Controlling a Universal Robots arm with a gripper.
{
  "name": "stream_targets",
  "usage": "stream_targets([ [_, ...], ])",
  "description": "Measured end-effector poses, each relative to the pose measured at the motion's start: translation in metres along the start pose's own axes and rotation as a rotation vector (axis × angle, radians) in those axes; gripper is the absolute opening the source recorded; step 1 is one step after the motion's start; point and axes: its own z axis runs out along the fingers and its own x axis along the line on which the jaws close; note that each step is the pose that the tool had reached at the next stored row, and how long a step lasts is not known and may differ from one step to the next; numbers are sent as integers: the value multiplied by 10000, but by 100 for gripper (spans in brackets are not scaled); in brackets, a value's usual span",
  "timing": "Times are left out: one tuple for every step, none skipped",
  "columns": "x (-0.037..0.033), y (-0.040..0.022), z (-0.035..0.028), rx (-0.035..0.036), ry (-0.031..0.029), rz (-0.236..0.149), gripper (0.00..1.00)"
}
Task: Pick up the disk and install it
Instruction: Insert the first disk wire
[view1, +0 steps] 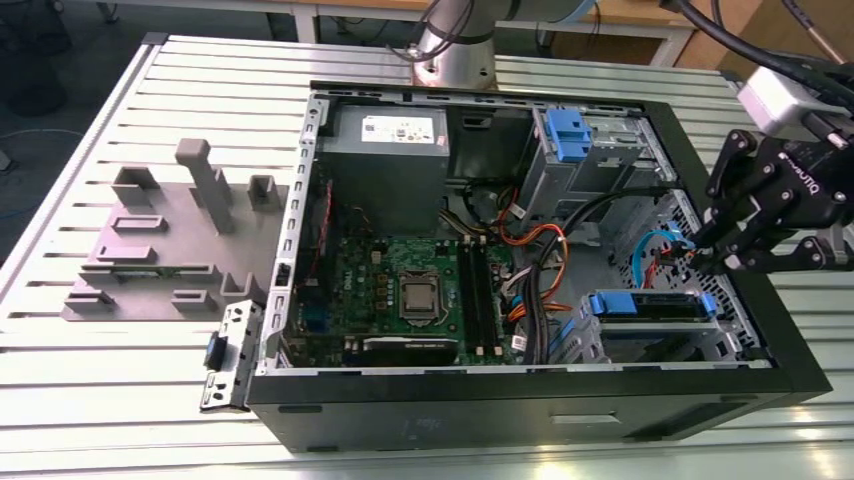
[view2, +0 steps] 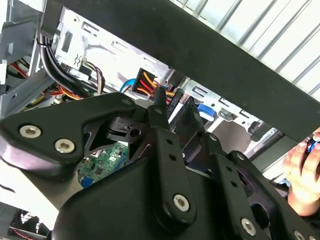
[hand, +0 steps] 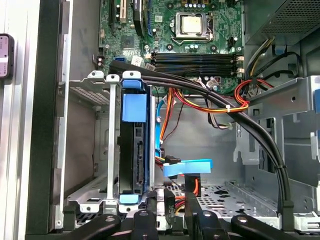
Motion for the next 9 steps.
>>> stream_targets([
  [0,0,1,-3,2,1,36],
  [0,0,1,-3,2,1,36],
  [0,0,1,-3,3,1,34],
  [0,0,1,-3,3,2,34],
  [0,-1,1,-3,3,1,28],
  [0,-1,1,-3,4,1,22],
  [0,-1,1,-4,3,1,16],
  [0,-1,1,-4,3,1,16],
  [0,-1,1,-4,2,1,16],
])
